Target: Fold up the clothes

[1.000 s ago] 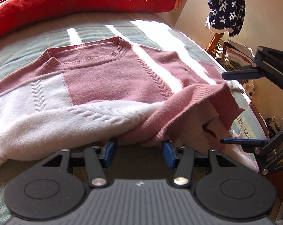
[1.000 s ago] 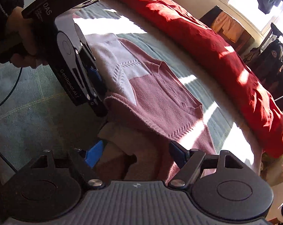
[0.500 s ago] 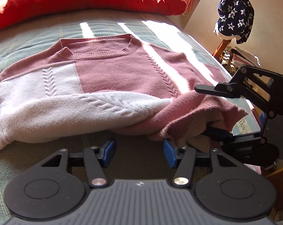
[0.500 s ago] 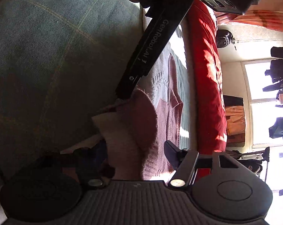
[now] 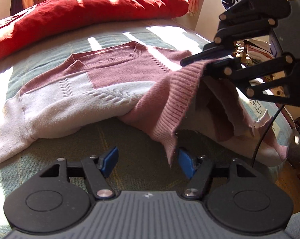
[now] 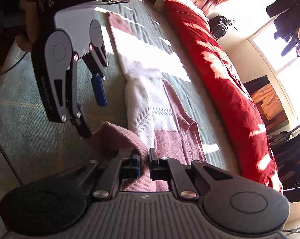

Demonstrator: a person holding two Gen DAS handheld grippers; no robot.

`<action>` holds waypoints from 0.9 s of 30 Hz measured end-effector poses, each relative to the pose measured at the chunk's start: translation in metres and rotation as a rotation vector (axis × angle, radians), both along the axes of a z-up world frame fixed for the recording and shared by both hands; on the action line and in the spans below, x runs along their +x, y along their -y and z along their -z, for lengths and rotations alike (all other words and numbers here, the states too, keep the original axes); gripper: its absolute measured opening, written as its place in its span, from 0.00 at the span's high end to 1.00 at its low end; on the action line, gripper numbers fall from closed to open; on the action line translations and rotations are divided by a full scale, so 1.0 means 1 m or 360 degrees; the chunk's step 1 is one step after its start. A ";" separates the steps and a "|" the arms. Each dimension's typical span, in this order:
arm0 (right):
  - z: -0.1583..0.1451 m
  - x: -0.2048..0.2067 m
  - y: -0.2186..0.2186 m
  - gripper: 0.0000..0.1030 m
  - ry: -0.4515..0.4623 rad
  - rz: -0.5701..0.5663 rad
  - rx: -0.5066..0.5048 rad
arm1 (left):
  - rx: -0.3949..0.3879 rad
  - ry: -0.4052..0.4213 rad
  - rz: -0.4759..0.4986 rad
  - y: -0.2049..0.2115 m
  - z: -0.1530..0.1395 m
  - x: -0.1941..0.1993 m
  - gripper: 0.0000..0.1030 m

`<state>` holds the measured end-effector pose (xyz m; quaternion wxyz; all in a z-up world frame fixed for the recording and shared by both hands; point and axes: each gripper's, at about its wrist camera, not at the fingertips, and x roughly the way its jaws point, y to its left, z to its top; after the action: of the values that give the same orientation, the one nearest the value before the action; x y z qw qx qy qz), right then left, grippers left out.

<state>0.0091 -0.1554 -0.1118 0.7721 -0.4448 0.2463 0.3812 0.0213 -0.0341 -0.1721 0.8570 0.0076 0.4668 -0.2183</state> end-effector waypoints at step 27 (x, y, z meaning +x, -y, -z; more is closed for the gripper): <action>-0.021 -0.025 -0.048 0.98 -0.0333 0.0145 0.0050 | 0.0373 0.0565 0.0002 0.022 0.039 -0.032 0.94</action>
<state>-0.0157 -0.1075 -0.0911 0.7657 -0.3786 0.3396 0.3938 -0.0108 -0.0556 -0.2115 0.9189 0.1459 0.3306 -0.1581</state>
